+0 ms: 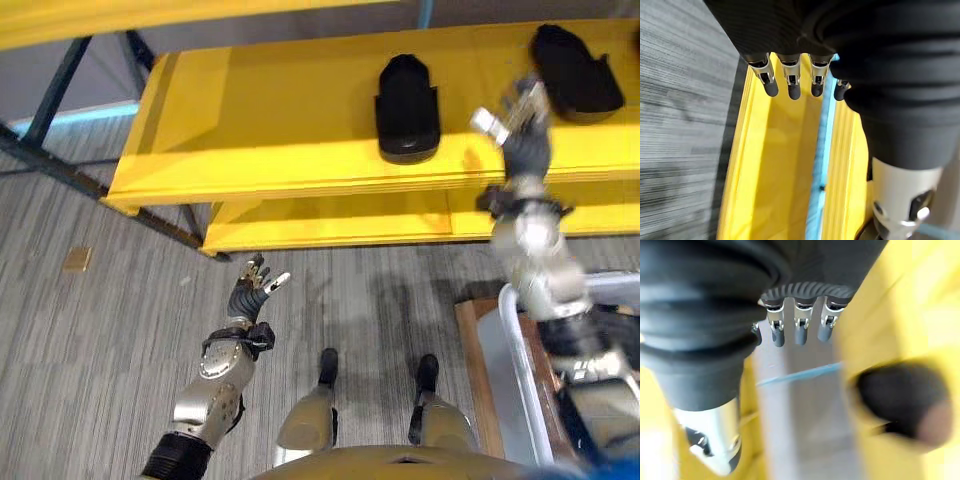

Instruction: Move parts from the plastic box to the shelf.

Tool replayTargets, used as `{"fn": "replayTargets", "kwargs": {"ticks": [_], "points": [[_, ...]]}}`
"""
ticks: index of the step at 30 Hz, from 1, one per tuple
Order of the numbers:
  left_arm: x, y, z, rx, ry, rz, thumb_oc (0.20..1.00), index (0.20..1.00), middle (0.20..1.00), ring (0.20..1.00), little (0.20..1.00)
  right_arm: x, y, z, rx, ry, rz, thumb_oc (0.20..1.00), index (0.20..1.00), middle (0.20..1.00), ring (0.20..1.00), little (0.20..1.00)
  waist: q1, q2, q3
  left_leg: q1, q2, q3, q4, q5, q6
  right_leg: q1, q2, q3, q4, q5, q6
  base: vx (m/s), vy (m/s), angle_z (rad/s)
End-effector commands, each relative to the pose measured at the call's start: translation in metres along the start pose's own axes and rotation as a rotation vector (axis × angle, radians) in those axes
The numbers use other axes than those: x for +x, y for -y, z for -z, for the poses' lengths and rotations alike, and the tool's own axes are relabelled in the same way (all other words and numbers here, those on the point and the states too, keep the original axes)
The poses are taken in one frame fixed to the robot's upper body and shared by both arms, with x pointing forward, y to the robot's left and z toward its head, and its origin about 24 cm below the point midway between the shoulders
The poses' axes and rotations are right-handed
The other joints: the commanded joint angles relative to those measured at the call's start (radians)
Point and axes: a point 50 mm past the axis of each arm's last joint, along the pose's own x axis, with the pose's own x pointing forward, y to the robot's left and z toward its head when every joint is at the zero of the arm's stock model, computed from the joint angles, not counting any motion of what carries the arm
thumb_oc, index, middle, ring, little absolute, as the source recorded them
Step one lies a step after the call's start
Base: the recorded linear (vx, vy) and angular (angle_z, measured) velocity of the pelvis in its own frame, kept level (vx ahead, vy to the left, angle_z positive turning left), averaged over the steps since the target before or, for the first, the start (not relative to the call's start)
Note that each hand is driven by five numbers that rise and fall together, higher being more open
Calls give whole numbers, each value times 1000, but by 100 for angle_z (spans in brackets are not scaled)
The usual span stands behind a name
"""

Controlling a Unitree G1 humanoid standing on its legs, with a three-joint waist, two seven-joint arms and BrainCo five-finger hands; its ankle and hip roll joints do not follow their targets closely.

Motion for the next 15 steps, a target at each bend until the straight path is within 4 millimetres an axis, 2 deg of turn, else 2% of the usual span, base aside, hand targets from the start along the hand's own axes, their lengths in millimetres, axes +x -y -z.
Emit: {"fn": "replayTargets", "kwargs": {"ticks": [1,3,5,6,7,9,10,12,15], "points": [[-3,-10,-11,83,64,-14,1000,1000,1000,1000,1000,-1,-8,-19,9,118,-126,1000,1000,1000,1000,1000,17,-36,-36,48,95,20,32,-9,-44,0,-49,73,184,-173,45,79,-97,-7],[-6,-13,-6,72,53,-27,1000,1000,1000,1000,1000,-18,5,-1,20,44,-117,1000,1000,1000,1000,1000,3,-37,-49,63,107,28,28,0,-51,12,-39,74,181,-180,42,50,-73,-7],[-7,-13,-4,74,45,-29,1000,1000,1000,1000,1000,-26,8,7,21,15,-116,1000,1000,1000,1000,1000,-2,-35,-56,71,113,33,24,5,-54,18,-35,75,177,-179,41,41,-58,-19],[-10,-14,1,81,33,-29,1000,1000,1000,1000,1000,-44,14,22,1,-50,-130,1000,1000,1000,1000,1000,-19,-32,-67,85,125,43,21,19,-61,29,-25,76,167,-180,41,58,-73,-17],[-11,-15,3,85,26,-29,1000,1000,1000,1000,1000,-51,16,29,9,-85,-129,1000,1000,1000,1000,1000,-24,-30,-70,90,128,46,20,26,-62,32,-21,78,164,-179,41,44,-53,-8],[-12,-16,5,92,18,-32,1000,1000,1000,1000,1000,-56,15,34,4,-107,-144,1000,1000,1000,1000,1000,-28,-27,-76,96,130,51,16,27,-62,35,-18,81,160,-180,42,23,-16,-13],[-13,-18,10,101,3,-41,1000,1000,1000,1000,1000,-66,16,42,-34,-143,-170,1000,1000,1000,1000,1000,-40,-23,-82,106,135,58,11,28,-63,35,-16,84,160,-179,42,35,-13,-14],[-14,-20,13,108,-4,-45,1000,1000,1000,1000,1000,-70,18,43,-85,-143,-182,1000,1000,1000,1000,1000,-45,-22,-86,112,136,66,7,25,-62,37,-15,86,159,-179,44,27,10,-6],[-14,-25,18,145,-18,-56,1000,1000,1000,1000,1000,-73,22,51,-360,-138,-217,1000,1000,1000,1000,1000,-58,-22,-91,133,132,88,1,2,-50,44,-23,101,150,-168,55,35,40,-16]]}}
